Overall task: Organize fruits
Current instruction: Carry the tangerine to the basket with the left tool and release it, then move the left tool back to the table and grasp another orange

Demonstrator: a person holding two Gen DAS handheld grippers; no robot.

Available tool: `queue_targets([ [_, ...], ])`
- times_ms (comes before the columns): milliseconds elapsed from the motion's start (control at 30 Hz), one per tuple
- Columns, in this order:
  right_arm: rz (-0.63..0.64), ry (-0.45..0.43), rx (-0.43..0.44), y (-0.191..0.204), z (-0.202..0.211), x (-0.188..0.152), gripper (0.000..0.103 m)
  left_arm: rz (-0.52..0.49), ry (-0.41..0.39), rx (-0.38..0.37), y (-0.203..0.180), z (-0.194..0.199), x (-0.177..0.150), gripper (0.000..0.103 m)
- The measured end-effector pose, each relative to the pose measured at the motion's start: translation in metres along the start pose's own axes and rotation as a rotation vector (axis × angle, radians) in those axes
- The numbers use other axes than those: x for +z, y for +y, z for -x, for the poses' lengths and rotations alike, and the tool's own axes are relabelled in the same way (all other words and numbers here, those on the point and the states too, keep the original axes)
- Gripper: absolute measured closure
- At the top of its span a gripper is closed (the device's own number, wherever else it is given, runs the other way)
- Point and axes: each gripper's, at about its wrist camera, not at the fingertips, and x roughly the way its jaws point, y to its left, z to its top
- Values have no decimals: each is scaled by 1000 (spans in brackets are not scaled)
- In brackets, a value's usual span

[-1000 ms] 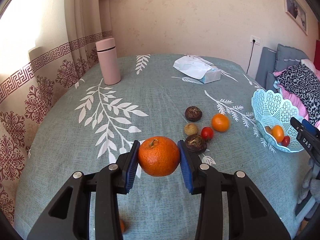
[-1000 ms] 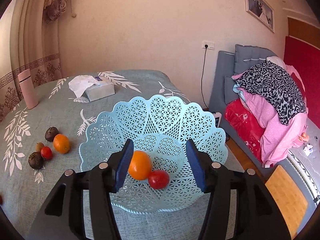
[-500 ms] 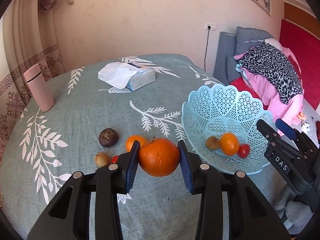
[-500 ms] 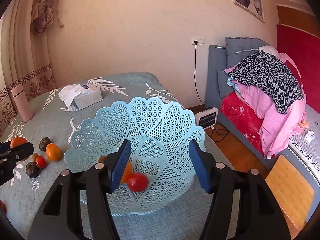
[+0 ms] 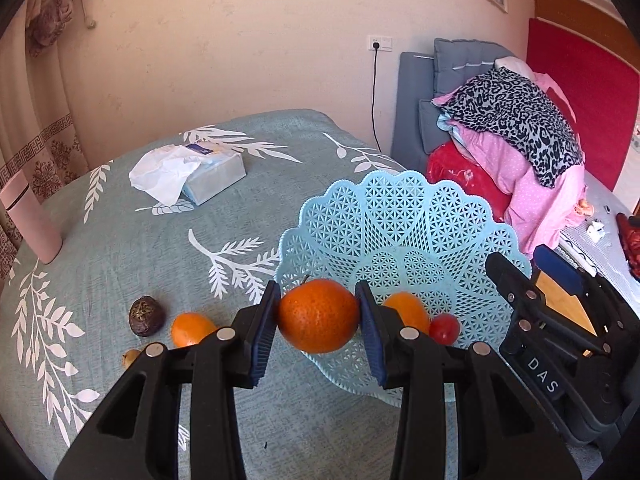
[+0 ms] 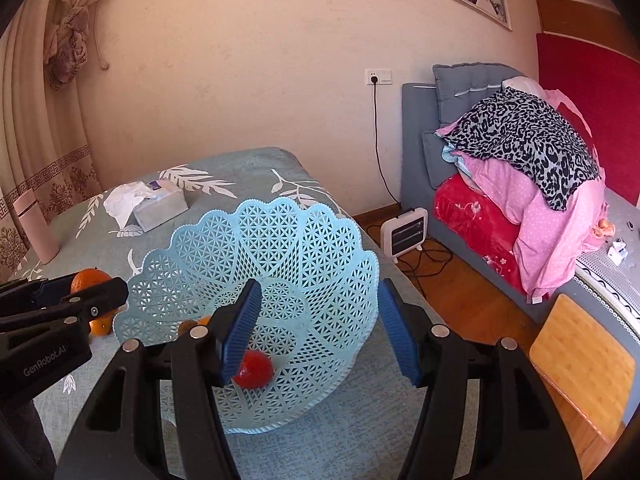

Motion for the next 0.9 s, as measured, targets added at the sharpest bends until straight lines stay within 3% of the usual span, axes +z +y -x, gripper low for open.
queue_targets([
  [33, -1, 0, -2, 0, 0, 0, 41, 1, -4, 1, 0, 0, 0, 56],
  [100, -5, -1, -2, -2, 1, 0, 41, 12, -32, 10, 2, 4, 0, 28],
  [333, -6, -4, -2, -1, 2, -1, 35, 29, -42, 30, 12, 9, -1, 24],
  [467, -3, -4, -2, 0, 3, -1, 35, 38, -31, 44, 16, 9, -3, 19],
  [900, 6, 6, 2, 3, 1, -3, 34, 73, 1, 86, 35, 17, -21, 15],
])
